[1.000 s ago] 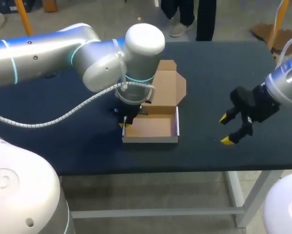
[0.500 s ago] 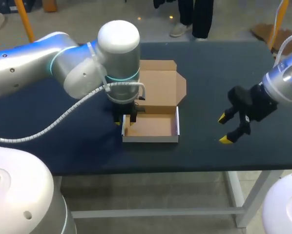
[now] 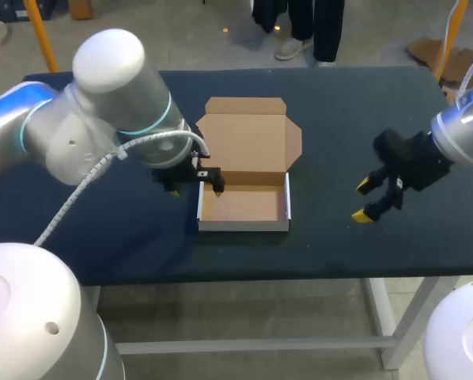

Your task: Assemble the packaging by folding the flat box into shape, placing the metal phone stand inside, and closing the box properly

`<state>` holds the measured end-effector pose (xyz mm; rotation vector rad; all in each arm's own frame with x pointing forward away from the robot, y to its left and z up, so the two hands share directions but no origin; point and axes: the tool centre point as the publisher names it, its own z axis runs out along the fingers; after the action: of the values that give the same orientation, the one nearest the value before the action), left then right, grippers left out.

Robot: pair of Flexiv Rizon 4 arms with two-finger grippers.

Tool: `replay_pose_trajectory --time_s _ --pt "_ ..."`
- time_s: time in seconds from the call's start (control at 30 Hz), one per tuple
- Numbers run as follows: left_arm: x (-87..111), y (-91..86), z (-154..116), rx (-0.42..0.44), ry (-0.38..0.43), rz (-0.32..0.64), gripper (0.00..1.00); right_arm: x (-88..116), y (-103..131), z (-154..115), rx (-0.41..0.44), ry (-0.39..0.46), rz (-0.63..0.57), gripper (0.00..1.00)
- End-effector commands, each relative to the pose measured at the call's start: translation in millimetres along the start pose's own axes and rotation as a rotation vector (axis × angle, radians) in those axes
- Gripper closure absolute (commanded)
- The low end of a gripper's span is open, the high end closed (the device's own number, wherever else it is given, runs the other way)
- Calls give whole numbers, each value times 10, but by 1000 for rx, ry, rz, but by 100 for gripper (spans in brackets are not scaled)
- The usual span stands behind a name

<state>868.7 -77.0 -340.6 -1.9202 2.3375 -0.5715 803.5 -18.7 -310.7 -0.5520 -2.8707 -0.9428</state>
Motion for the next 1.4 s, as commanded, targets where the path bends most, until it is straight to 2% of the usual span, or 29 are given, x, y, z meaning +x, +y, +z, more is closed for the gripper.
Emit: replay_pose_trajectory --time_s 0.03,0.13,0.33,0.6,0.8,0.97,1.4 --pt "-121 178 -296 75 303 71 0 -25 12 -44 -6 -22 58 0" --pt "-152 251 -423 94 367 123 0 -58 24 -82 -26 -39 119 0" --pt "-271 366 -647 117 428 165 0 -129 34 -171 -53 -84 273 0" --pt "-450 518 -917 128 434 147 0 -143 39 -338 -56 -150 471 0" --pt "-589 643 -1093 120 387 113 0 -109 31 -429 -21 -198 587 0" --pt "-689 734 -1215 110 319 80 0 -63 28 -498 0 -246 643 0" --pt "-885 874 -1545 36 206 29 0 28 -30 -755 53 -359 787 0"
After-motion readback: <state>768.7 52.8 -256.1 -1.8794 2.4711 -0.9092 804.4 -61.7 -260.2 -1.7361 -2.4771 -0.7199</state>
